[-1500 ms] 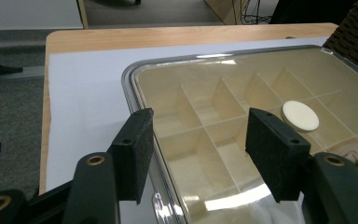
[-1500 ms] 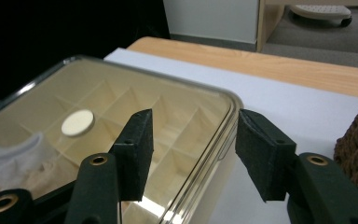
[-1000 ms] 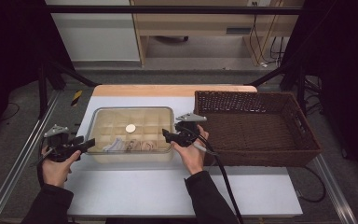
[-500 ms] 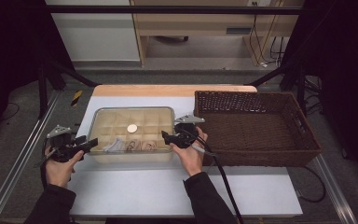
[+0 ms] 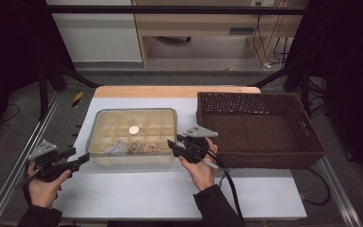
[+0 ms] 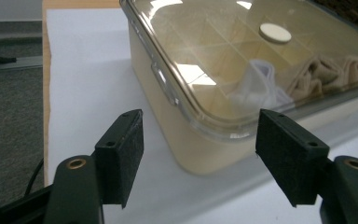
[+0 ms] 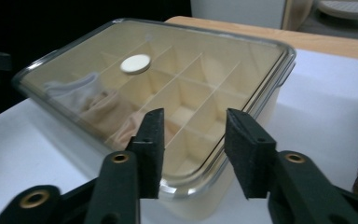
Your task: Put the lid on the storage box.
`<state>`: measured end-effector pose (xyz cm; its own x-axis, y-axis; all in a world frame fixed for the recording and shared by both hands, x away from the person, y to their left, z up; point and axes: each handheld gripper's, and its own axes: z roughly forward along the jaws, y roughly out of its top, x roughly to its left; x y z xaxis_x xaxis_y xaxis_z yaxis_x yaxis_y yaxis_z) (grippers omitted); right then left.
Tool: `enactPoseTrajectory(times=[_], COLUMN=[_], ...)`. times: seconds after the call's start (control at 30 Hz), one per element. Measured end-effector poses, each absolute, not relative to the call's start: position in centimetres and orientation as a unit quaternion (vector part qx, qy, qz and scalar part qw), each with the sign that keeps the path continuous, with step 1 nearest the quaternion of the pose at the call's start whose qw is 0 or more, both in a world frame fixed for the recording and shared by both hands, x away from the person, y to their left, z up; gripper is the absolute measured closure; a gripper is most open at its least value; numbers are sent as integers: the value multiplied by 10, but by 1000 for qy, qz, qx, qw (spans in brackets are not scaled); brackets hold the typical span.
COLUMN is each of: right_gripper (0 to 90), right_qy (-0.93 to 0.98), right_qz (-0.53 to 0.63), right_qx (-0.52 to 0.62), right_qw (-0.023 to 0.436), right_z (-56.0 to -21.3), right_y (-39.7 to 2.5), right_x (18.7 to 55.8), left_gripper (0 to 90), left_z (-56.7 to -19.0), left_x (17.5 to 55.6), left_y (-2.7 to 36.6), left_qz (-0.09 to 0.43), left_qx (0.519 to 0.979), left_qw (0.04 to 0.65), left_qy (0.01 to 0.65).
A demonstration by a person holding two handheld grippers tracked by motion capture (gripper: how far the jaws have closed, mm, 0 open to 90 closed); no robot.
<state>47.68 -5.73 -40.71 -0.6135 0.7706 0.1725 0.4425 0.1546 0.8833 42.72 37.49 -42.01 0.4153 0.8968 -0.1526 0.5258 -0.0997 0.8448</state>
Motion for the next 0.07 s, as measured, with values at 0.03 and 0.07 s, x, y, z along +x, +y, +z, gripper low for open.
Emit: enactPoseTrajectory(times=[0.03, 0.07], right_gripper=[619, 619], right_qy=[743, 748], right_qz=[508, 505], right_qx=[407, 402], right_qw=[157, 153], right_z=[-408, -411], right_y=[-59, -61], right_x=[473, 467], left_gripper=[315, 310], left_z=[-424, -424], left_x=[421, 421], left_y=[378, 378], left_qz=[205, 205], left_qx=[714, 714], left_qw=[448, 448], left_qy=[497, 497])
